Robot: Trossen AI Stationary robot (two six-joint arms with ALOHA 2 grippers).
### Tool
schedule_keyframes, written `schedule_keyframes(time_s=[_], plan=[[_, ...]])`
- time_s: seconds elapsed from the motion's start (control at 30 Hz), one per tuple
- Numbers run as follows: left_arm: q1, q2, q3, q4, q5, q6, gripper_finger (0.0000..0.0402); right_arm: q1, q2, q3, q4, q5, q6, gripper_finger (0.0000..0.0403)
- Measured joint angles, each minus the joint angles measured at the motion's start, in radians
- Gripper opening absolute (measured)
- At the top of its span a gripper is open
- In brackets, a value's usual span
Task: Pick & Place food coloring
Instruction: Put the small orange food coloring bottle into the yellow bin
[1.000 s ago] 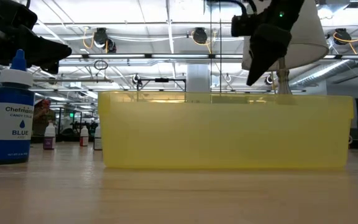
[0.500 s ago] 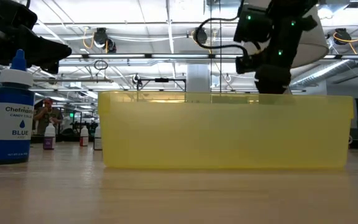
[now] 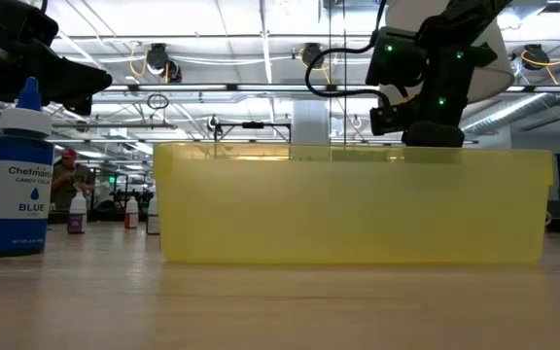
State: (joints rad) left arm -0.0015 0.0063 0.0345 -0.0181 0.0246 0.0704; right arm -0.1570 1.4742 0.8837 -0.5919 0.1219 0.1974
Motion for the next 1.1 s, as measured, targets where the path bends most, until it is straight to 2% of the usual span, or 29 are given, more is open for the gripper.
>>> schedule_keyframes(time_s=[1.1], plan=[[0.000,0.000,0.000,0.000,0.000,0.000,0.0051,0.040,0.000,-0.016,0.047,-0.042,-0.022,0.0224]])
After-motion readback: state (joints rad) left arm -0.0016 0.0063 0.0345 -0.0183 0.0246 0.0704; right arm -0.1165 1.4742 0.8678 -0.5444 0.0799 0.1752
